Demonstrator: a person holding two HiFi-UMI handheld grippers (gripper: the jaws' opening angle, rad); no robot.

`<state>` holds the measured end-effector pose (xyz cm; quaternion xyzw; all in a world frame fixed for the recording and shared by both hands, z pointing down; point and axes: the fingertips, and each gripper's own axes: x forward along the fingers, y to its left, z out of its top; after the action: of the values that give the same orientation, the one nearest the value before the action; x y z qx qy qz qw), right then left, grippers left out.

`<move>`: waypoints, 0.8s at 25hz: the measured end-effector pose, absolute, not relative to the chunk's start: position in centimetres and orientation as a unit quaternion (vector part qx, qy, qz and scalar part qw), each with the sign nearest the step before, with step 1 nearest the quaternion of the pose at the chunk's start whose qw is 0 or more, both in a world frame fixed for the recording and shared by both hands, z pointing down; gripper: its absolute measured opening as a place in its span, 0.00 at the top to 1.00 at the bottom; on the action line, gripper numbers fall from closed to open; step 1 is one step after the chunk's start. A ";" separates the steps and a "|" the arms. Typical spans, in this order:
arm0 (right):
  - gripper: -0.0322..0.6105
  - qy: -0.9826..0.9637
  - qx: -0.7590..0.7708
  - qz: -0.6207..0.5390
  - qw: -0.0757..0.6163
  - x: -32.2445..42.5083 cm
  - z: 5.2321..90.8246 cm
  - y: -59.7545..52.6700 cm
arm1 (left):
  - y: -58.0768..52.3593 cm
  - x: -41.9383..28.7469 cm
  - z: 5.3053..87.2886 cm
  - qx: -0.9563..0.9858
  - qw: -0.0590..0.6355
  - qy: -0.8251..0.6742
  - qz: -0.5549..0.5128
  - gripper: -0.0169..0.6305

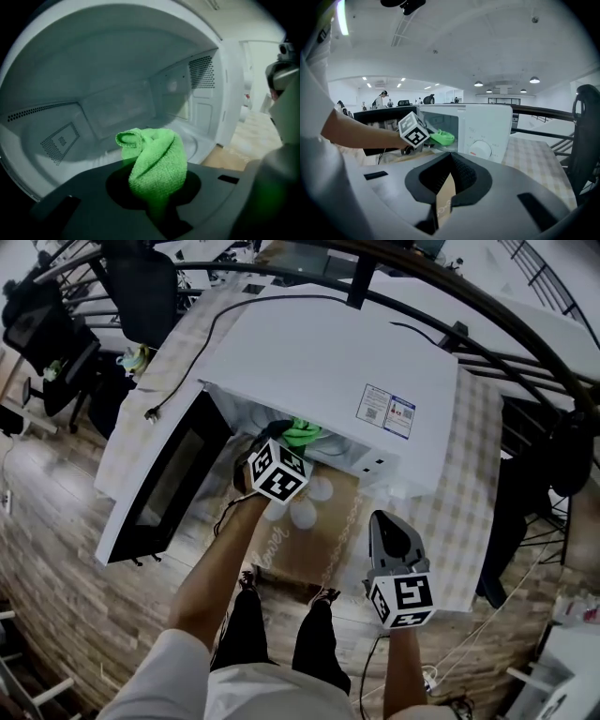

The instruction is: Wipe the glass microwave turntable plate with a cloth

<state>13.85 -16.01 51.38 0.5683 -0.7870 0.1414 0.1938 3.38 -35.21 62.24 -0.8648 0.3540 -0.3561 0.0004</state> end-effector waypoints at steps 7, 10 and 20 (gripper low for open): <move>0.93 -0.790 0.571 0.094 0.202 14.2 44.3 -15.1 | -28.2 4.4 59.1 -0.898 -0.043 0.316 -0.304 0.86; 0.93 -0.790 0.580 0.052 0.192 14.4 39.9 -16.0 | -26.9 2.6 54.4 -0.908 -0.035 0.320 -0.268 0.86; 0.93 -0.813 0.558 -0.037 0.160 11.2 28.6 -15.9 | -22.0 -3.2 35.5 -0.928 0.023 0.350 -0.125 0.86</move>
<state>11.16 -15.94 28.59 0.5582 -0.8134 -0.0366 0.1595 -3.18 -22.02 35.52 -0.9283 0.3497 -0.1246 0.0230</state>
